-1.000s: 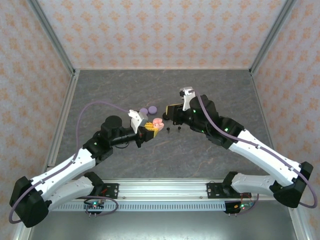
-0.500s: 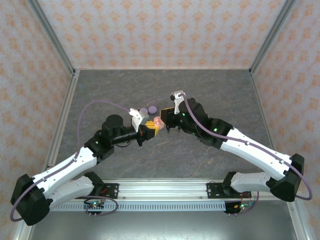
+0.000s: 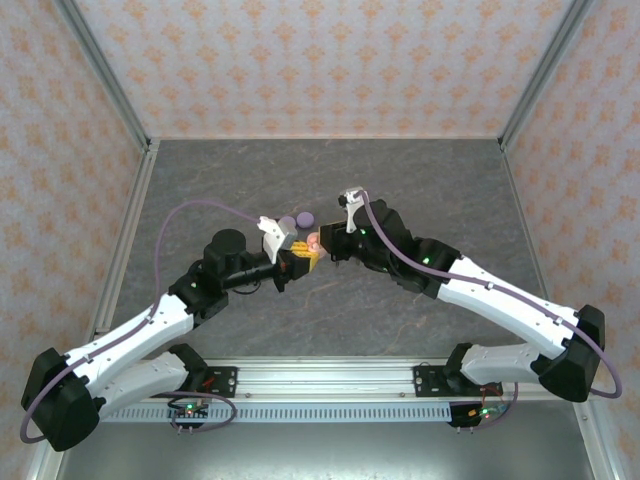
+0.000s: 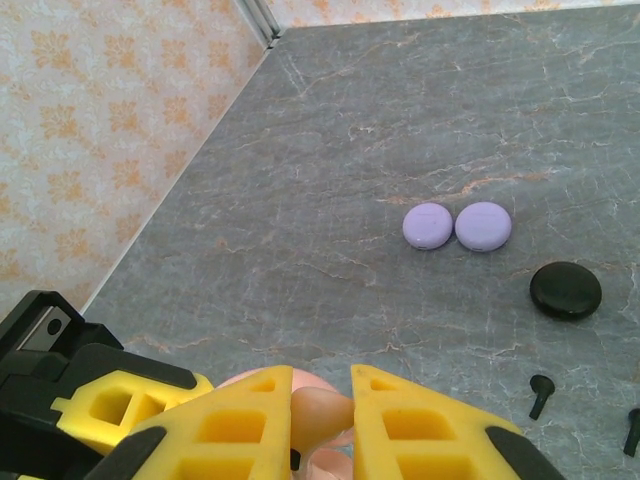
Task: Insert wireless bluetooth earbuds into charging case
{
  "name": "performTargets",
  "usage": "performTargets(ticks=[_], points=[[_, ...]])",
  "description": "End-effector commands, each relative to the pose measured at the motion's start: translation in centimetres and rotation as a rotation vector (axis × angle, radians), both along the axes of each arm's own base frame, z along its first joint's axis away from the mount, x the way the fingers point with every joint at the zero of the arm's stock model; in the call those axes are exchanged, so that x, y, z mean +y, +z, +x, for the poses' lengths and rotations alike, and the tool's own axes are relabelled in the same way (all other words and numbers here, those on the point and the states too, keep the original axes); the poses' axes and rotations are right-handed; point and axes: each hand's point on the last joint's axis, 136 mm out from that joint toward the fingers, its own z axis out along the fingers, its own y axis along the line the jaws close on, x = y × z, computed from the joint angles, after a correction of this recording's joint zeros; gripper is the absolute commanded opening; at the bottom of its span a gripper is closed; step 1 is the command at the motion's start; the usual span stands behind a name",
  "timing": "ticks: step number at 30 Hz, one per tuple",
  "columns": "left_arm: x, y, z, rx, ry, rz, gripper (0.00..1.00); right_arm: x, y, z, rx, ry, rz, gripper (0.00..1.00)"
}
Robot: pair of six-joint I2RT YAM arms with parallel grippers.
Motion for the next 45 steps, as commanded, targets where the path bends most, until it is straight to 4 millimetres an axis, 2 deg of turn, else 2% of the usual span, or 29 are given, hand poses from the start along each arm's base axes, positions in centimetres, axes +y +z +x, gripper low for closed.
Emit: performTargets(ticks=[1, 13, 15, 25, 32, 36, 45], points=[[-0.2, 2.6, 0.5, -0.061, 0.019, -0.046, 0.0, 0.2, -0.1, -0.4, 0.006, 0.008, 0.021, 0.17], [-0.2, 2.6, 0.5, -0.064, 0.017, -0.052, 0.0, 0.6, -1.0, -0.9, 0.043, 0.03, 0.041, 0.17], [-0.2, 2.6, 0.4, -0.065, 0.013, -0.055, 0.0, 0.4, 0.0, -1.2, 0.031, 0.035, 0.075, 0.17], [-0.3, 2.4, 0.2, -0.087, -0.006, -0.055, 0.0, 0.2, 1.1, -1.8, 0.036, 0.05, 0.098, 0.17], [-0.4, 2.6, 0.0, -0.102, -0.015, -0.058, 0.0, 0.7, 0.4, -1.8, 0.064, 0.059, 0.088, 0.17], [-0.3, 2.9, -0.1, -0.114, -0.016, -0.065, 0.0, 0.8, -0.1, -1.8, 0.076, 0.059, 0.08, 0.2], [-0.3, 3.3, -0.6, -0.128, -0.035, -0.084, 0.0, 0.8, 2.9, -2.0, 0.021, 0.085, 0.102, 0.3]])
